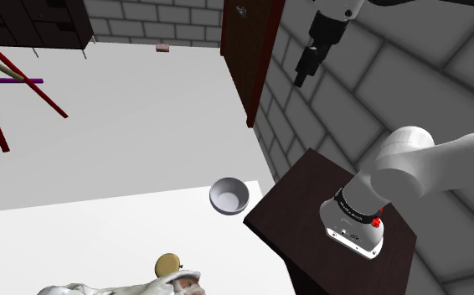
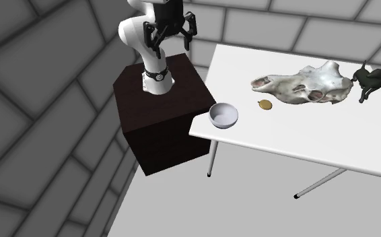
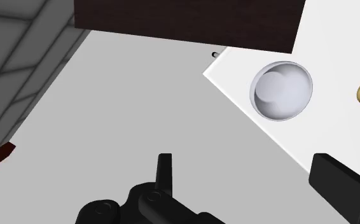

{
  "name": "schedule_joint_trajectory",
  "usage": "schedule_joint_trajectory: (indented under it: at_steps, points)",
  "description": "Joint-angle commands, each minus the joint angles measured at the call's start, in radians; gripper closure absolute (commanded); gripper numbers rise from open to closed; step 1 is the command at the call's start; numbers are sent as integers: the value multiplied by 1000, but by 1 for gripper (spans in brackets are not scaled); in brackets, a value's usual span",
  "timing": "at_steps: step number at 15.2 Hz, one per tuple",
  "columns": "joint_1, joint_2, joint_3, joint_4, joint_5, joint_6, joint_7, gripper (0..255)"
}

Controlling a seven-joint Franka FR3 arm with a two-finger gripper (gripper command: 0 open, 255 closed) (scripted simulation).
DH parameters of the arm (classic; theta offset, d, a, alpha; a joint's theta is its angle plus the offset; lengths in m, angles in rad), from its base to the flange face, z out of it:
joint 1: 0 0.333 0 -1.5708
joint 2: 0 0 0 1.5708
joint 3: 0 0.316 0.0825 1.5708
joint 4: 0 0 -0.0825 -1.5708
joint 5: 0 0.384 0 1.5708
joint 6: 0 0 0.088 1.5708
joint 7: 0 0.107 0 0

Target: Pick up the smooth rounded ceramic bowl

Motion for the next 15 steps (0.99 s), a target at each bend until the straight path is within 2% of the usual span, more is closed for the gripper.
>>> schedule_joint_trajectory:
  at_steps: [1,8,15]
  points:
    - [0,0,0,0,0,0,0,0]
    - [33,18,54,-206,62,223,57,0]
    - [80,128,118,-357,136,487,111,0]
